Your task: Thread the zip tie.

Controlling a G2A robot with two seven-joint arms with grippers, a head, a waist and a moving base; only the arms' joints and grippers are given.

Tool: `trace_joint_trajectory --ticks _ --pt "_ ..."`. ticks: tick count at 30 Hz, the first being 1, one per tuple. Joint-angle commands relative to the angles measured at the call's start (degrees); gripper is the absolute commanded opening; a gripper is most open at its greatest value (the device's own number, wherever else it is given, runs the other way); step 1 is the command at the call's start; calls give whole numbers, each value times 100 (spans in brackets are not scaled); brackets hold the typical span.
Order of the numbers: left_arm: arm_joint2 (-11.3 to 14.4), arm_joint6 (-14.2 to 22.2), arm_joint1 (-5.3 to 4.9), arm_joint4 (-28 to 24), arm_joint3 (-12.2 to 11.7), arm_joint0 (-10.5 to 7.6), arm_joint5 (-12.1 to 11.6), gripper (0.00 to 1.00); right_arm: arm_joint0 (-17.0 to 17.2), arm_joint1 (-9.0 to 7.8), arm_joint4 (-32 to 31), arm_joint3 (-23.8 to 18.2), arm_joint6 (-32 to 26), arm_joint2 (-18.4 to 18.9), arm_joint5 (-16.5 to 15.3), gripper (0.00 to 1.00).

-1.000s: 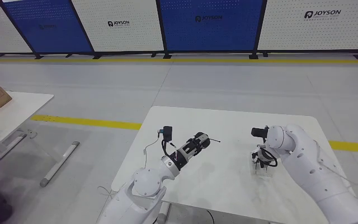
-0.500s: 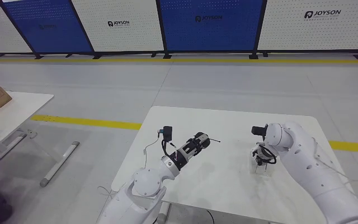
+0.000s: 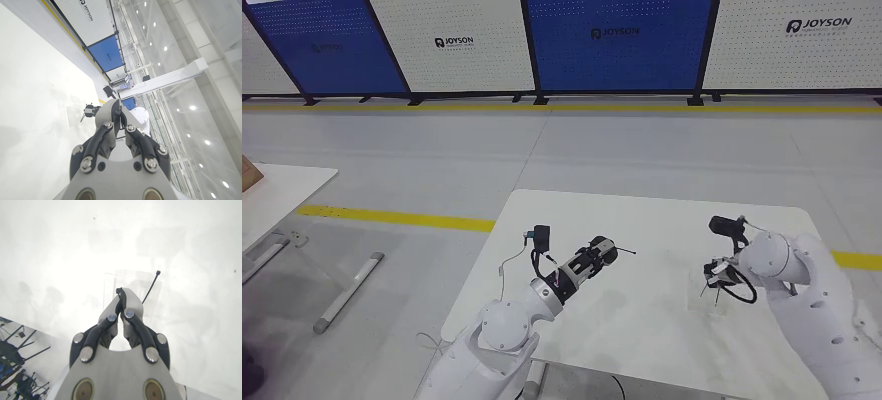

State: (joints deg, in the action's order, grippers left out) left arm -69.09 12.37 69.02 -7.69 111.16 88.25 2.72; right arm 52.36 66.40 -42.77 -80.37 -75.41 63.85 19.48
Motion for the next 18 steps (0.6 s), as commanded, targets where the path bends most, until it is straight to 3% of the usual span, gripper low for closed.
trace_joint_trajectory --ticks 1,3,6,7,9,18 --pt "0 0 0 0 0 0 0 0 409 -44 200 -540 262 454 0 0" --pt "0 0 0 0 0 0 0 0 796 -76 383 -992 655 825 0 0" --pt "0 0 0 0 0 0 0 0 1208 -62 475 -1212 1421 1245 0 0" --pt "0 0 0 0 0 0 0 0 1234 -32 515 -1121 1569 1296 0 0" --pt "0 0 0 0 0 0 0 0 1109 16 547 -959 1256 1138 0 0" --pt "0 0 0 0 0 0 0 0 1109 16 547 -959 1256 1138 0 0"
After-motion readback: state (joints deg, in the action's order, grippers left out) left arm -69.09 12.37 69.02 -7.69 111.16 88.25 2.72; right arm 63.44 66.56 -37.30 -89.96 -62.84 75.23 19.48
